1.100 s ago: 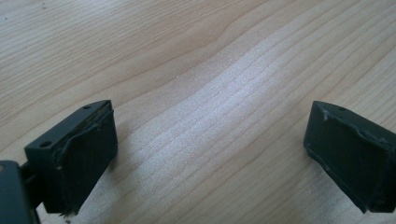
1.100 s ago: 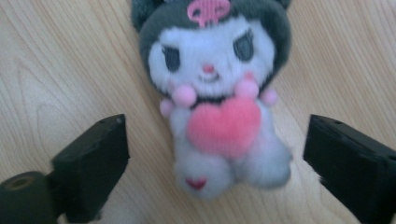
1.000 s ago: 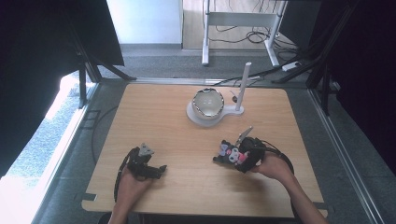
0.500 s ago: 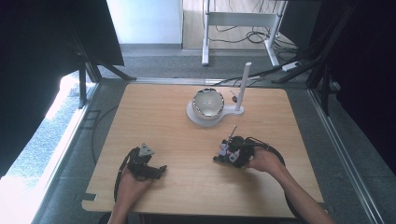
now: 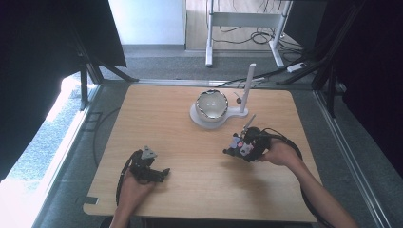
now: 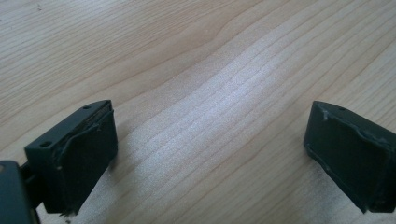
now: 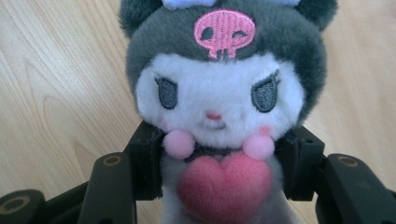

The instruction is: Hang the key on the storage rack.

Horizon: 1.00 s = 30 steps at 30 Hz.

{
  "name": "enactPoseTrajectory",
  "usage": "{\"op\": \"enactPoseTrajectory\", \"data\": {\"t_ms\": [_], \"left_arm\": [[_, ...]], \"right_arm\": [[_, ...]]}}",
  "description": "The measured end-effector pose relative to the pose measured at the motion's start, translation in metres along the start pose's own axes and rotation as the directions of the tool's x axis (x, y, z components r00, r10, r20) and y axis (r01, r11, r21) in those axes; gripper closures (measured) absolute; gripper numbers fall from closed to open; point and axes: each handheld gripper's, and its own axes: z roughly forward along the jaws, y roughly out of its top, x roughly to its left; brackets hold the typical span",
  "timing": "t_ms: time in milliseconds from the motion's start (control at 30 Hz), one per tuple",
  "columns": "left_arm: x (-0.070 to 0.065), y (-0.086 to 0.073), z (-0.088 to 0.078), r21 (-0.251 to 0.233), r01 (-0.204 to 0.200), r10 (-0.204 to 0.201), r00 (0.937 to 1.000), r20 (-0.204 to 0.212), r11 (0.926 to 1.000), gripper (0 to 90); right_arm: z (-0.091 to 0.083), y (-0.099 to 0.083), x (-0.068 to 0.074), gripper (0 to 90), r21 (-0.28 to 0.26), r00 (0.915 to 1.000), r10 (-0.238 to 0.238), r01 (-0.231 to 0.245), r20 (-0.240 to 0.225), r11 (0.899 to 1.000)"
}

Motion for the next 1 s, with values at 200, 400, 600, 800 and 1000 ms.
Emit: {"op": "enactPoseTrajectory", "data": {"t_ms": [200, 400, 600, 800, 1000], "left_arm": [[0.0, 0.0, 0.0, -0.003, 0.002, -0.002, 1.0, 0.001, 1.0, 2.7], [0.0, 0.0, 0.0, -0.002, 0.0, 0.0, 1.0, 0.001, 1.0, 2.8], [0.0, 0.0, 0.0, -0.002, 0.0, 0.0, 1.0, 0.002, 1.0, 2.8], [0.0, 0.0, 0.0, -0.004, 0.001, -0.001, 1.0, 0.002, 1.0, 2.8], [0.0, 0.0, 0.0, -0.005, 0.0, 0.0, 1.0, 0.002, 1.0, 2.8]], "right_arm": [[-0.028, -0.005, -0.016, 43.2, -0.025, 0.9993, 0.036, -0.036, 0.012, 0.999], [-0.051, -0.007, -0.034, 43.1, -0.062, 0.9959, 0.089, -0.088, 0.013, 0.994], [-0.073, -0.008, -0.057, 43.1, -0.089, 0.9883, 0.144, -0.14, 0.049, 0.986], [-0.092, -0.011, -0.077, 43.1, -0.115, 0.9779, 0.193, -0.183, 0.081, 0.976], [-0.107, -0.011, -0.092, 43.1, -0.13, 0.9704, 0.215, -0.2, 0.11, 0.971]]}}
